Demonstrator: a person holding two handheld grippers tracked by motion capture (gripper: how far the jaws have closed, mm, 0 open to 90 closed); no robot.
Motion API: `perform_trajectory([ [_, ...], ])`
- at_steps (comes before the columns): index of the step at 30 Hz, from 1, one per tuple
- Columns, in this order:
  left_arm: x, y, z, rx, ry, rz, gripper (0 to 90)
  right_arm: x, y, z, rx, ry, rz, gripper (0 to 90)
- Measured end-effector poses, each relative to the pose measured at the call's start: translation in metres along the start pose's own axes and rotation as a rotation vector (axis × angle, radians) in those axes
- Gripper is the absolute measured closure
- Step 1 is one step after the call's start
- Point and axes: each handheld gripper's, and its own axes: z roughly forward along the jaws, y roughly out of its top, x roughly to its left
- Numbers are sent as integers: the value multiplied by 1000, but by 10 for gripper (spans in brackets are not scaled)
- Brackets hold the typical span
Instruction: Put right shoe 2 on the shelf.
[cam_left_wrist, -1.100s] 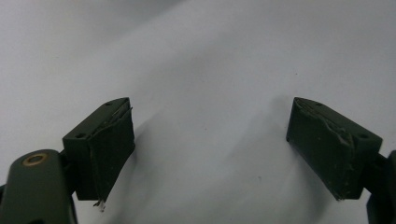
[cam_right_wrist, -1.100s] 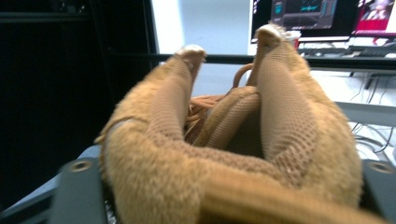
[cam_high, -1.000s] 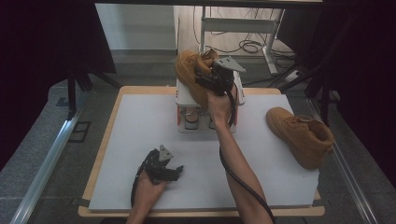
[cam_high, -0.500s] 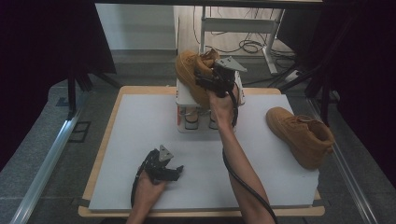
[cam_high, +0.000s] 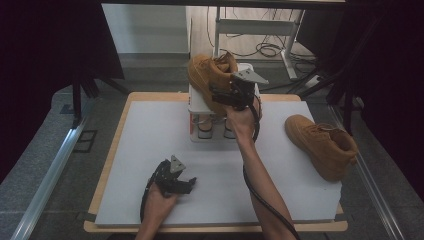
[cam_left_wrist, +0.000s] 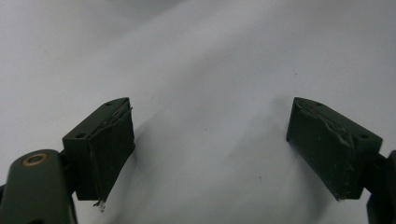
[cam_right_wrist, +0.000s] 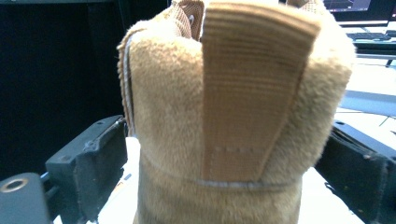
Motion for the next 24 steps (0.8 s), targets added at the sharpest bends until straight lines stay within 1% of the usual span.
perform_trajectory([
  [4, 0, 0, 0, 0, 0, 1, 150, -1, -1, -5, -4, 9, -8, 74],
  [5, 0, 0, 0, 0, 1, 1, 149, -1, -2, -10, 3, 6, -17, 96],
  [7, 0, 0, 0, 0, 0, 0, 150, -1, -2, -11, 6, 5, -22, 102],
  [8, 0, 0, 0, 1, 1, 1, 150, 0, -4, -15, 17, 4, -39, 134],
  [10, 0, 0, 0, 0, 0, -1, 150, 0, -5, -19, 32, 1, -49, 149],
  [13, 0, 0, 0, -1, 0, -1, 149, -1, -9, -25, 48, 1, -60, 224],
  [19, 0, 0, 0, 1, 0, 0, 150, -7, -17, -40, 81, 27, -75, 376],
  [20, 0, 0, 0, 2, 0, 0, 150, -8, -18, -43, 88, 34, -78, 431],
  [22, 0, 0, 0, 1, 1, -1, 149, -11, -21, -48, 112, 61, -86, 477],
  [23, 0, 0, 0, 1, 1, -1, 149, -11, -21, -48, 112, 61, -86, 477],
  [24, 0, 0, 0, 1, 0, -1, 149, -13, -25, -52, 121, 79, -99, 563],
])
